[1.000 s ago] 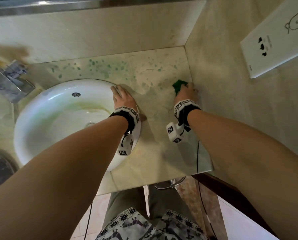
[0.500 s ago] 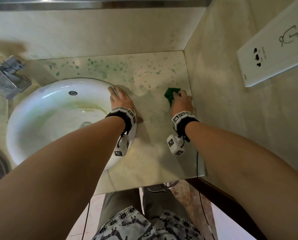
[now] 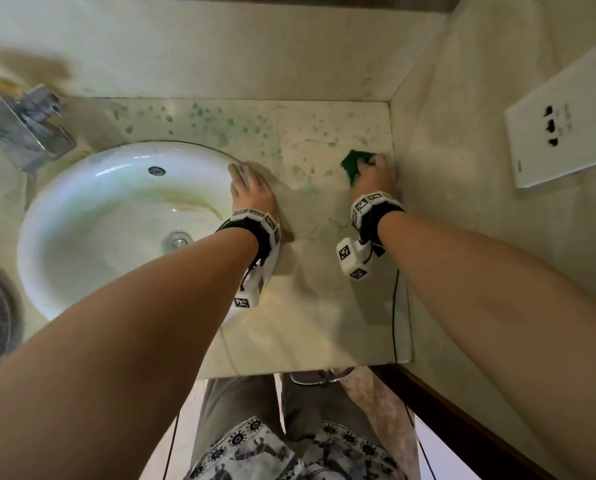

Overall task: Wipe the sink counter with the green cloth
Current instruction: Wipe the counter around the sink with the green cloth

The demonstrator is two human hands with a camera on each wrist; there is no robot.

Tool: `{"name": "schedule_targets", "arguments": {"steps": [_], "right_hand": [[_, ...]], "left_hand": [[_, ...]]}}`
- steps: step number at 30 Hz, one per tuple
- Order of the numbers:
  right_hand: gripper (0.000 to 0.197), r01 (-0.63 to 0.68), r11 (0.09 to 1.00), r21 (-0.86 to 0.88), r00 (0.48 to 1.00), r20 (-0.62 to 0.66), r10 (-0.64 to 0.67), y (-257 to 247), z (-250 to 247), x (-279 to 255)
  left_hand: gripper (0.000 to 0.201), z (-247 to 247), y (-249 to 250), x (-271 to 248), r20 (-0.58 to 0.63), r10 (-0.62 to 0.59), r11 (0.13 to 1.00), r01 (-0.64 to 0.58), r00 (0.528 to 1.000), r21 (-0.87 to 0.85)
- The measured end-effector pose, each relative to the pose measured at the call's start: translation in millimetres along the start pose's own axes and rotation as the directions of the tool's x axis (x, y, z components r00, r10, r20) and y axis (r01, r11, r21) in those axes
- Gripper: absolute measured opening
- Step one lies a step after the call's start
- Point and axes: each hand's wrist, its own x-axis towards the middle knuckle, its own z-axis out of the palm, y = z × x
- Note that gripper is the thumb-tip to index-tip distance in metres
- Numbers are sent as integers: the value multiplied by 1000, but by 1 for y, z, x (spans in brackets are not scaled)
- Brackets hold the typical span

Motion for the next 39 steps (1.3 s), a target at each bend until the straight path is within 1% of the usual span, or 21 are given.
{"name": "schedule_targets", "arguments": {"steps": [2,3,5,6,8,10,14,16,17,18,20,22,24,28,31,34,36,39], "right_hand": [[32,83,992,97,996,36,-87,-2,6,-5],[32,134,984,120,989,44,-140,-3,9,-8],[28,225,959,171,972,24,-232,-4,14,-17],[28,270,949,164,960,24,-277,-4,17,-21],[31,361,928,89,927,69,-368,-4,21,-27],[33,432,900,59,894,105,-436,-3,22,-31],[35,520,853,47,840,151,-521,5,21,-37],[36,556,830,41,818,150,-555,10,20,-35],[36,563,825,50,815,134,-564,11,20,-33],[35,553,830,68,823,107,-557,12,20,-31],[35,488,867,101,868,52,-494,11,22,-22],[37,405,907,118,910,49,-412,5,22,-11],[38,375,916,143,919,70,-387,-4,23,2],[39,379,920,102,909,144,-390,-28,23,17],[39,379,922,85,908,158,-388,-38,24,20],[34,449,888,96,869,184,-459,-39,25,14],[27,517,846,130,831,162,-532,-36,26,5],[23,568,816,109,794,190,-578,-26,28,-10]], "left_hand": [[151,0,-1,-1,4,5,1000,-5,1000,-4],[152,0,-1,0,4,6,1000,-6,1000,-5],[153,-1,-2,0,13,7,1000,-7,1000,-9],[154,-1,-2,0,17,7,1000,-6,1000,-11],[154,-2,-1,0,21,3,1000,-3,1000,-7],[154,-2,-1,-1,22,3,1000,-3,1000,-2],[156,0,-2,1,9,3,1000,-3,1000,11],[156,2,-2,3,0,4,1000,-4,1000,13],[156,2,-2,3,-3,7,1000,-7,1000,14],[156,2,-3,3,-5,9,1000,-9,1000,18],[156,4,-3,5,-13,13,1000,-13,1000,17],[158,6,-3,6,-27,16,1000,-15,1000,23],[158,7,-3,8,-27,9,1000,-9,1000,16],[157,5,-2,8,-10,2,1000,-2,1000,13],[157,6,-2,8,-6,-4,1000,4,1000,12],[156,4,-1,5,3,-6,1000,6,1000,-5],[156,2,-1,5,8,-7,1000,7,1000,8],[156,2,-2,5,15,-9,1000,9,1000,12]]}}
